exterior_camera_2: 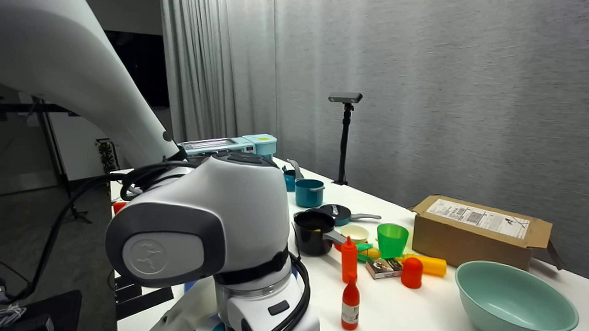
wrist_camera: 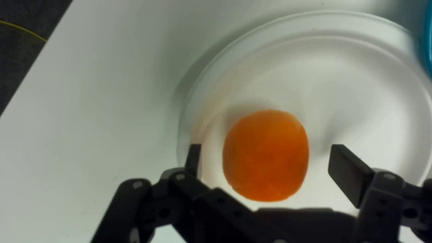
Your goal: Put the strawberry, the eggplant, the pineapple, the watermelon and the orange plush toys on the blue plate
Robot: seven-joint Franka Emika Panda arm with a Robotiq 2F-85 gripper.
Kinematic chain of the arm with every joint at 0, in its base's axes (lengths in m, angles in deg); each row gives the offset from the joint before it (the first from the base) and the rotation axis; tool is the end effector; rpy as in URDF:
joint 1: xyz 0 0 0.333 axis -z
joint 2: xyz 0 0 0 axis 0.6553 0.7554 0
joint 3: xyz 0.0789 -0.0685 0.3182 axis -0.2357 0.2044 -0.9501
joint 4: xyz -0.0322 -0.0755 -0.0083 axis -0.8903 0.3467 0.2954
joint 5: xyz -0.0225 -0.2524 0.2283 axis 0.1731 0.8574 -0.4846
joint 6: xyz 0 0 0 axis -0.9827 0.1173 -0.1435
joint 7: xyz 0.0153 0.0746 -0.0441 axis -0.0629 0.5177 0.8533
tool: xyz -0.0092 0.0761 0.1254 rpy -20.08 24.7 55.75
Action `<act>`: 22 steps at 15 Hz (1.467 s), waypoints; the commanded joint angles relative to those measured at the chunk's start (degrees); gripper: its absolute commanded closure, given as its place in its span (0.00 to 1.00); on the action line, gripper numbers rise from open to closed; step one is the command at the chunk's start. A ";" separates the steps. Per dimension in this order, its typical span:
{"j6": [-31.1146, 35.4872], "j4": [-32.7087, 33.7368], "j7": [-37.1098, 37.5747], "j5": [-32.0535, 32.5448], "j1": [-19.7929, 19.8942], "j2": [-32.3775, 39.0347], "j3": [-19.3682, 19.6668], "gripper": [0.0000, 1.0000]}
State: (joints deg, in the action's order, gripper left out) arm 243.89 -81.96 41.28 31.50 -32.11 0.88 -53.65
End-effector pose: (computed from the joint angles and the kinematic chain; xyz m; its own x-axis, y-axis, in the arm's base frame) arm 0.4424 -0.2228 0.2208 0.7216 -0.6898 0.0587 -0.6917 -0.7149 0.1025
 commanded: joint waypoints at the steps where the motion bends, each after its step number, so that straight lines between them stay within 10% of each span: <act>1: 1.80 0.35 -1.45 -3.86 1.10 0.73 -1.10 0.34; 10: 0.83 -1.22 -11.21 -9.92 1.37 -10.85 -6.37 0.97; 17: -3.07 1.79 -33.22 -35.00 1.22 -14.62 -13.59 0.95; 22: -6.33 5.35 -37.93 -38.59 -1.15 -11.82 -16.21 0.95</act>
State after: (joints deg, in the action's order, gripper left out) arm 240.29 -79.26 6.59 -5.32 -32.23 -12.66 -68.62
